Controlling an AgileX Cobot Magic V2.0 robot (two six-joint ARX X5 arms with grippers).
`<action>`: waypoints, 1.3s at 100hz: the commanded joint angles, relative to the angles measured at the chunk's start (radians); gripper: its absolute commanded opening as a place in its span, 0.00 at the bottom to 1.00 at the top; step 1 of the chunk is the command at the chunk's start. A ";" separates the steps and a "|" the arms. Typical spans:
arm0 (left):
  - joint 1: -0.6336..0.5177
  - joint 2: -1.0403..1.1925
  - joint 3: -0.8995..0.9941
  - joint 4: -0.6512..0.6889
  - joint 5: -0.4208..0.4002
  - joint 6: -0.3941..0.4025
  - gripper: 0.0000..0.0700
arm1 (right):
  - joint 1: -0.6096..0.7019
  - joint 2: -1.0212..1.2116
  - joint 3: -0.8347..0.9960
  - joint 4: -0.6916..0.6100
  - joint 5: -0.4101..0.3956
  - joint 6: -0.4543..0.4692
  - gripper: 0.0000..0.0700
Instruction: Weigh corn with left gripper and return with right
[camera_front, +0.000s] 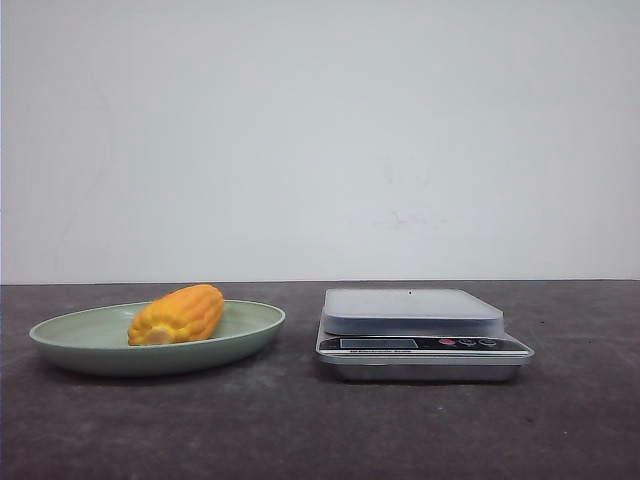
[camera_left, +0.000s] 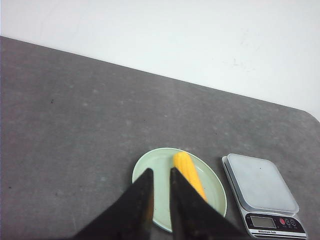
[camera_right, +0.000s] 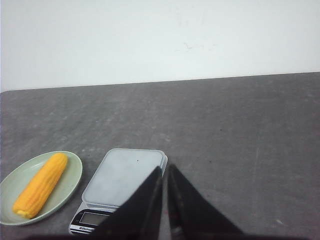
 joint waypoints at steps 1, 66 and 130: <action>0.005 -0.002 0.007 0.011 0.002 0.018 0.02 | 0.005 0.001 0.013 0.012 0.002 0.003 0.02; 0.470 -0.197 -0.703 0.782 0.360 0.253 0.02 | 0.005 0.001 0.013 0.012 0.001 0.003 0.02; 0.491 -0.219 -0.873 0.730 0.370 0.286 0.02 | 0.005 0.001 0.013 0.015 0.001 0.003 0.02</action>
